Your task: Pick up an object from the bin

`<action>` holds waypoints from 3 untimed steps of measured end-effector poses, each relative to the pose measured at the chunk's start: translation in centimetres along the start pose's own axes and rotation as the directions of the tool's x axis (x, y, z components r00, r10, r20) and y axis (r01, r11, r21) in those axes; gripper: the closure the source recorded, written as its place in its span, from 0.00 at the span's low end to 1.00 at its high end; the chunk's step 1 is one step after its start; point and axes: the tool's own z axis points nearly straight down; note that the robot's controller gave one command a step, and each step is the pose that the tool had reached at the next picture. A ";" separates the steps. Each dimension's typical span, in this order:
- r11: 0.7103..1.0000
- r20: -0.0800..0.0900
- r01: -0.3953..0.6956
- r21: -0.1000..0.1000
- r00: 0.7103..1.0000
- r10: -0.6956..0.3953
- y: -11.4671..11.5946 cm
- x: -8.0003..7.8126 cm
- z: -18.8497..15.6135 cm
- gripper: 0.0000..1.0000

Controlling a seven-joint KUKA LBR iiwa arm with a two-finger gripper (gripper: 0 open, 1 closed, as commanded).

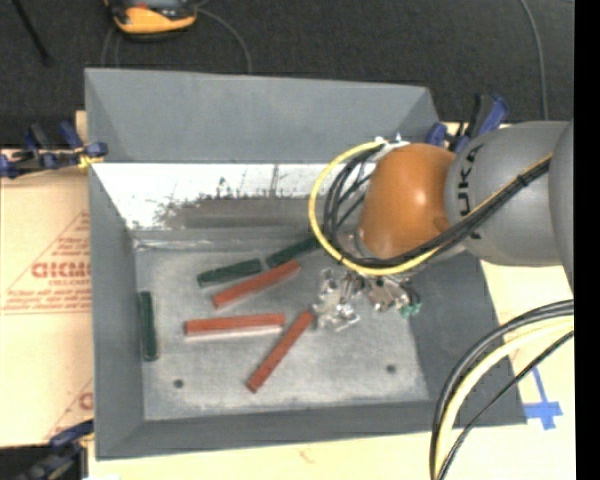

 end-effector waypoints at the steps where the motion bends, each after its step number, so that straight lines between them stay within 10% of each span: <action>1: 1.000 0.000 0.001 0.000 1.000 -0.001 0.0 0.0 0.0 0.00; 2: 1.000 0.000 0.001 0.000 1.000 -0.001 0.0 0.0 0.0 0.00; 3: 0.998 -0.007 0.059 0.006 0.998 -0.059 5.0 -1.6 0.4 1.00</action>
Offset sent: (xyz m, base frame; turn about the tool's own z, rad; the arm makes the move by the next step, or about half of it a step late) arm 0.0000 0.0000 0.0000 0.0000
